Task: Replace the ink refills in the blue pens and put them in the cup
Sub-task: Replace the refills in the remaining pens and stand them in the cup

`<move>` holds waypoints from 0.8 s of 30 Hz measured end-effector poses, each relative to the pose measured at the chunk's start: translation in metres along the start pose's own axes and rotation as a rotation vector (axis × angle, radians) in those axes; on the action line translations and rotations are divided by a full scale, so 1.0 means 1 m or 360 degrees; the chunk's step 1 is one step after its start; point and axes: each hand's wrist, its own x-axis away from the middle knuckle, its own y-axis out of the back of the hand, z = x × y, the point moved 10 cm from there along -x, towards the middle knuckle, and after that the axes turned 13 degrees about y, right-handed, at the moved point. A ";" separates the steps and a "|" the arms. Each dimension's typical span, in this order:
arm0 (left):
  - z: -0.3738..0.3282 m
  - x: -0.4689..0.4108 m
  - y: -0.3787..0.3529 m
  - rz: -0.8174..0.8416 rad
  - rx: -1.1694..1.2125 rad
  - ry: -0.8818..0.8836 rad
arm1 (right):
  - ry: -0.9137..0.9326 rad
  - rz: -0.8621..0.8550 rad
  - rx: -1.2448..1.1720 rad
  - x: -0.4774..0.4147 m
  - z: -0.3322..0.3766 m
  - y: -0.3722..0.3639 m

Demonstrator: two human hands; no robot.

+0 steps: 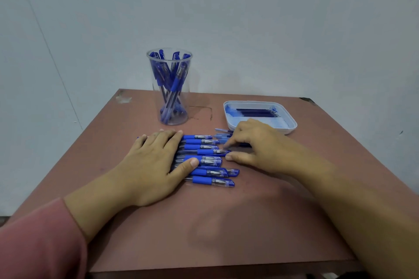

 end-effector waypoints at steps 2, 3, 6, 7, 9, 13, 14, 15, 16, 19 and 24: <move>0.000 0.000 -0.001 0.0016 0.0005 0.0003 | 0.0022 -0.0003 0.0032 -0.002 0.003 -0.003; 0.000 0.000 -0.001 0.0028 0.0015 0.0010 | 0.0031 -0.0028 0.0023 -0.002 0.004 -0.002; 0.000 0.000 0.001 0.0052 0.0052 0.0048 | 0.0017 -0.0137 -0.0068 0.000 0.005 0.005; 0.000 0.000 0.005 0.0029 0.0071 0.0047 | 0.0000 -0.0183 -0.0124 0.001 0.004 0.008; -0.004 -0.002 0.018 -0.0065 0.0144 -0.0013 | 0.0009 -0.0296 -0.0188 0.004 0.003 0.015; -0.021 -0.010 0.050 -0.0303 0.0250 -0.0281 | 0.0113 -0.0578 -0.0090 0.006 0.003 0.034; -0.024 -0.015 0.057 -0.0324 0.0311 -0.0309 | 0.0129 -0.0638 -0.0079 0.007 0.003 0.038; -0.027 -0.021 0.062 -0.0318 0.0384 -0.0317 | 0.0150 -0.0691 -0.0065 0.007 0.003 0.041; -0.031 -0.026 0.066 -0.0305 0.0444 -0.0323 | 0.0170 -0.0740 -0.0046 0.007 0.003 0.043; -0.039 -0.036 0.068 -0.0277 0.0584 -0.0323 | 0.0193 -0.0852 -0.0040 0.008 0.002 0.049; -0.036 -0.032 0.062 -0.0328 0.0825 -0.0331 | 0.0190 -0.0912 -0.0122 0.010 0.000 0.048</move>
